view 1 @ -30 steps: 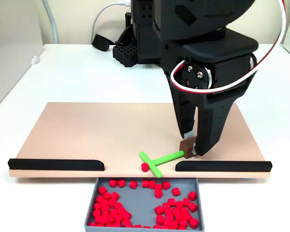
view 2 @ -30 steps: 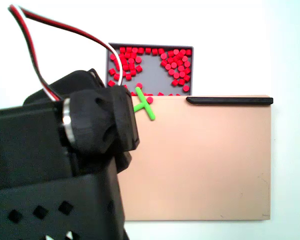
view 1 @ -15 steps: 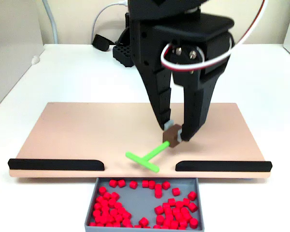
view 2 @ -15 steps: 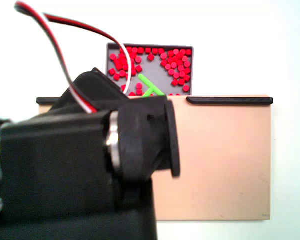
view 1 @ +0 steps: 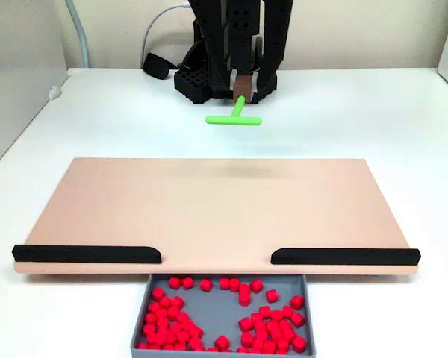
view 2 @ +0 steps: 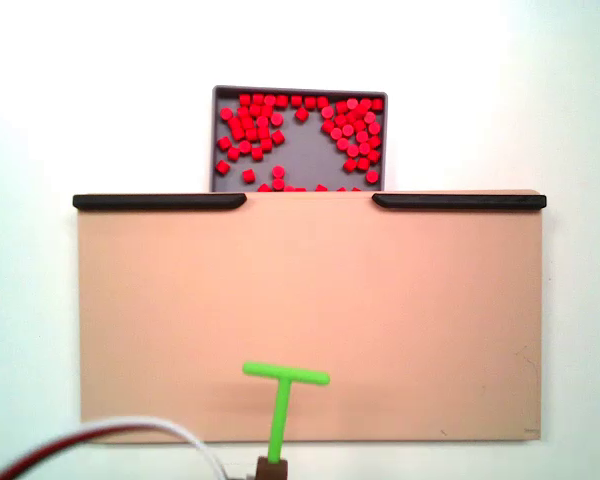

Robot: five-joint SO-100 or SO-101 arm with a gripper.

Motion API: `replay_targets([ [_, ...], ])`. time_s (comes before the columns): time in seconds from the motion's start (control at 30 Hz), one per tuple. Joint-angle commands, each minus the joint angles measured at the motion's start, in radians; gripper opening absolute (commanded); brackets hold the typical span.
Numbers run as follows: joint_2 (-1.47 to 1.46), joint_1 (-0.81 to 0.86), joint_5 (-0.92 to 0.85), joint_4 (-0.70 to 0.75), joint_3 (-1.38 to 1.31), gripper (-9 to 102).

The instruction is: Push granules from left to the grey container

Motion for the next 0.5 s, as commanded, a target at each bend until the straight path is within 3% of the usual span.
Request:
replay_targets([
  [0.0, 0.086, 0.018, -0.089, -0.014, 0.058, 0],
  [0.23, 0.112, 0.057, -0.232, -0.014, 0.094, 0],
  [0.47, 0.14, 0.069, -0.258, -0.015, 0.084, 0],
])
